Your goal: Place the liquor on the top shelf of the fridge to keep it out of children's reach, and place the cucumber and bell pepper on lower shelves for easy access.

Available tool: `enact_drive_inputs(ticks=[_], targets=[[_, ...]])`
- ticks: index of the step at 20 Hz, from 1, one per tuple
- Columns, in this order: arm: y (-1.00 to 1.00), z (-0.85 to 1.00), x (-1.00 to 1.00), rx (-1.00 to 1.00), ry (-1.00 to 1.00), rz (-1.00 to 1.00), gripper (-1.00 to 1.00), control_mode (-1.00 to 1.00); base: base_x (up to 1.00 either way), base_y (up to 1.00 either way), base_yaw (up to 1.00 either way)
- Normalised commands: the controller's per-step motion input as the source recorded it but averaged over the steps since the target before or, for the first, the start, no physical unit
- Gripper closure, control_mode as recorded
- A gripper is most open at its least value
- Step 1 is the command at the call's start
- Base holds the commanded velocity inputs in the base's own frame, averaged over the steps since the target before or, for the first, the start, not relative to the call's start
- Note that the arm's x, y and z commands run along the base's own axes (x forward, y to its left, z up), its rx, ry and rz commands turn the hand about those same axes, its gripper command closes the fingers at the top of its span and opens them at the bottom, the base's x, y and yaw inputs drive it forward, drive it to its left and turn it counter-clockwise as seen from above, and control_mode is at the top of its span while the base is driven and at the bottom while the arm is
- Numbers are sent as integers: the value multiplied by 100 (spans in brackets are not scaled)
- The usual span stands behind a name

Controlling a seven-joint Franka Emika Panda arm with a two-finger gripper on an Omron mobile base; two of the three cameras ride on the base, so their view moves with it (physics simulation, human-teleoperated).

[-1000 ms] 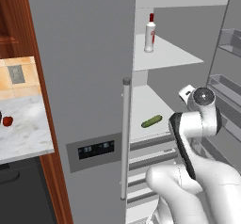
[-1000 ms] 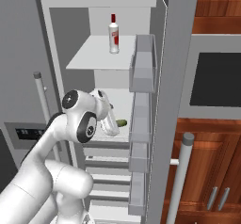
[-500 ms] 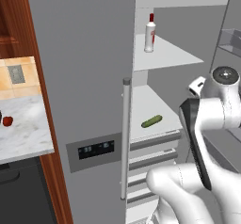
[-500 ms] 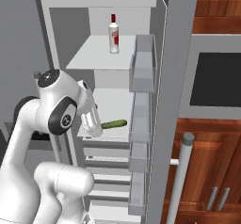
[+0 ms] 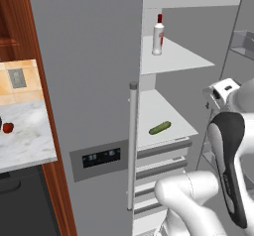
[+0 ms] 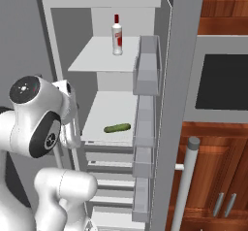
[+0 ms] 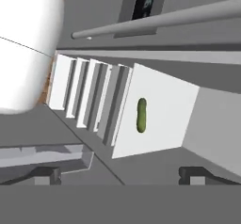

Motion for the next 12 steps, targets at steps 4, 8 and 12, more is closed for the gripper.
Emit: enact_drive_inputs(ticks=[4,8,12], targets=[[4,72,-23,32,-4,5,-100,-100,0,0,0],[18,21,-9,20,-2,1,-100,-100,0,0,0],[30,0,-1,1,0,0,-100,-100,0,0,0]])
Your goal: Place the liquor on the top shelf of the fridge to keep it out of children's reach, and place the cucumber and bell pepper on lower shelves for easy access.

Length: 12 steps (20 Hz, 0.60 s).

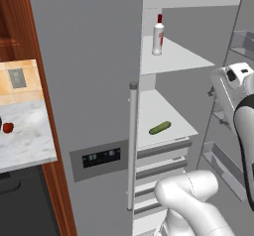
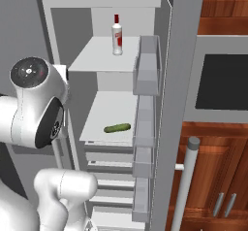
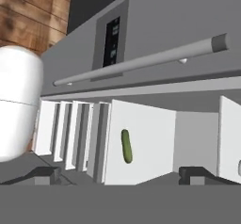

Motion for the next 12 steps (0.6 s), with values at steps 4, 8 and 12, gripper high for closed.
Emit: enact_drive_inputs(ticks=[4,8,12], targets=[[28,-10,0,0,0,0,-100,-100,0,0,0],[2,0,0,0,0,-7,-100,-100,0,0,0],[0,-4,0,0,0,-13,-100,-100,0,0,0]])
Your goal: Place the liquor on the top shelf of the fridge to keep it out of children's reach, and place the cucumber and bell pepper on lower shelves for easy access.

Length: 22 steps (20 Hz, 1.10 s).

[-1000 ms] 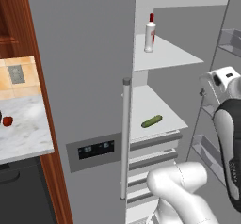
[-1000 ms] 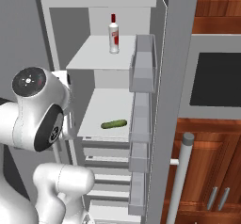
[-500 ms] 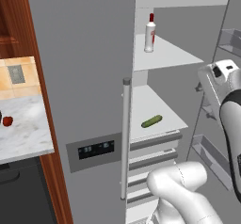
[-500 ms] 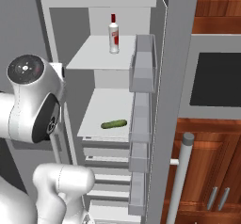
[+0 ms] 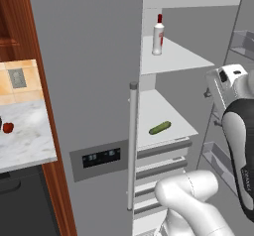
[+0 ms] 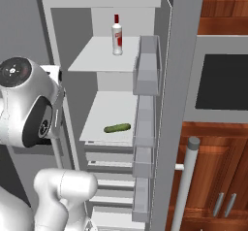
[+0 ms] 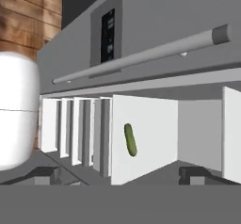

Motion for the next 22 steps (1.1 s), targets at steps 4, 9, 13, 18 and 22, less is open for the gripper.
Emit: enact_drive_inputs(ticks=[4,9,13,18,22], targets=[[10,-12,0,0,0,-12,-100,-100,0,0,0],[3,-2,0,0,0,-2,-100,100,-31,23,-2],[0,0,0,0,0,0,-100,100,-53,44,14],[0,0,0,0,0,0,-100,100,-14,66,43],[0,0,0,0,0,0,-100,100,0,87,60]])
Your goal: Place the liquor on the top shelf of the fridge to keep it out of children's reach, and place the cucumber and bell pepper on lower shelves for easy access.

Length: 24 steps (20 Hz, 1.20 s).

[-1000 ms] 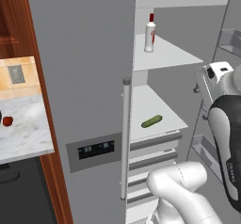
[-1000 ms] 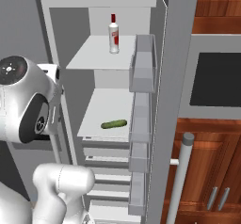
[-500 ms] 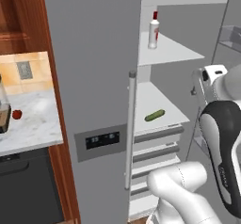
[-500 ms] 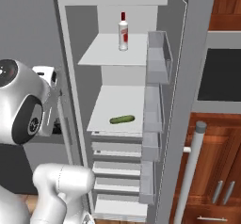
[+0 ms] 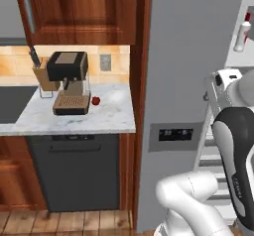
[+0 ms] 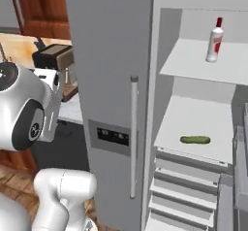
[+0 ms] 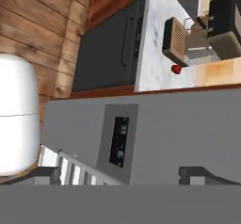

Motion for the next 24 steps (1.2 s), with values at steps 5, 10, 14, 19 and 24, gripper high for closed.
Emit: enact_drive_inputs(ticks=[5,10,14,19,24], targets=[[0,0,0,0,0,0,-100,100,12,100,53],[0,0,0,0,0,0,-100,100,38,91,17],[0,0,0,0,0,0,-100,100,40,67,-18],[0,0,0,0,0,0,-100,100,39,57,-48],[0,0,0,0,0,0,-100,100,44,37,-49]])
